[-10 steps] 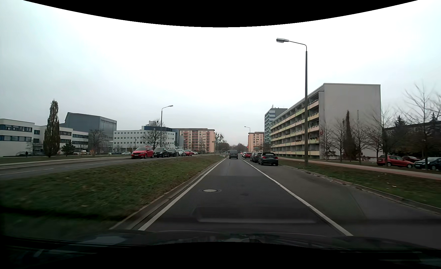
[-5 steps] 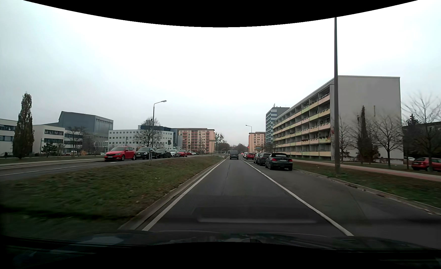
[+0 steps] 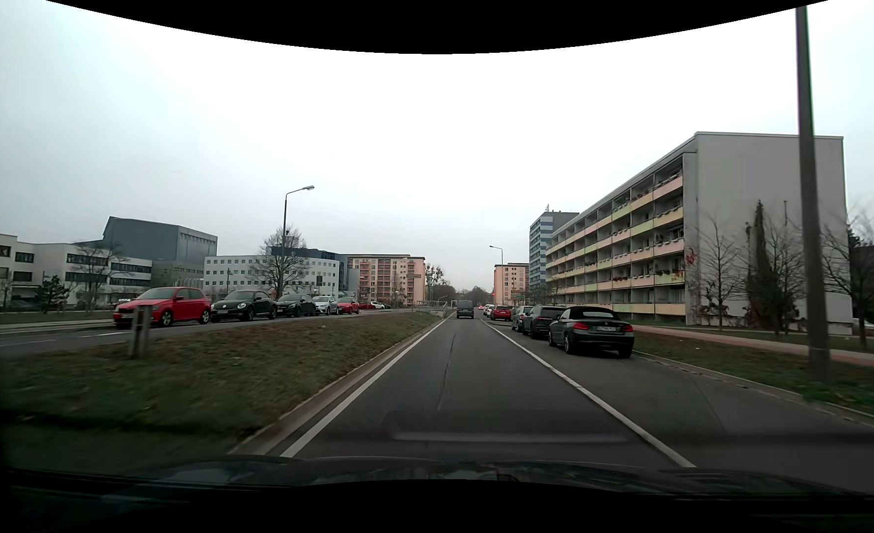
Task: Follow the waypoints while adhering to traffic rules and regulations
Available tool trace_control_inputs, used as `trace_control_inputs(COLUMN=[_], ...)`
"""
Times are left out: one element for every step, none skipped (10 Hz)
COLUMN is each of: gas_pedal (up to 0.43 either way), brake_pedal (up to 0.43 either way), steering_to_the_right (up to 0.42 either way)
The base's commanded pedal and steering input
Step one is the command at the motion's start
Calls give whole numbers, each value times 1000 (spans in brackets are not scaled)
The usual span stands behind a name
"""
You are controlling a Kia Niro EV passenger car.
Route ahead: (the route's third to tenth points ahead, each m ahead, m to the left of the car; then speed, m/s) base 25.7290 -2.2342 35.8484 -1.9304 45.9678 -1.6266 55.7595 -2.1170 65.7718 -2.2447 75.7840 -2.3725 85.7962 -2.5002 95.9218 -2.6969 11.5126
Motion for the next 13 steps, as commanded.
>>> trace_control_inputs(gas_pedal=[130,130,130,130,130,130,130,130,130,130,130,130,130], brake_pedal=[0,0,0,0,0,0,0,0,0,0,0,0,0], steering_to_the_right=[0,0,0,0,0,0,0,1,2,2,2,2,2])
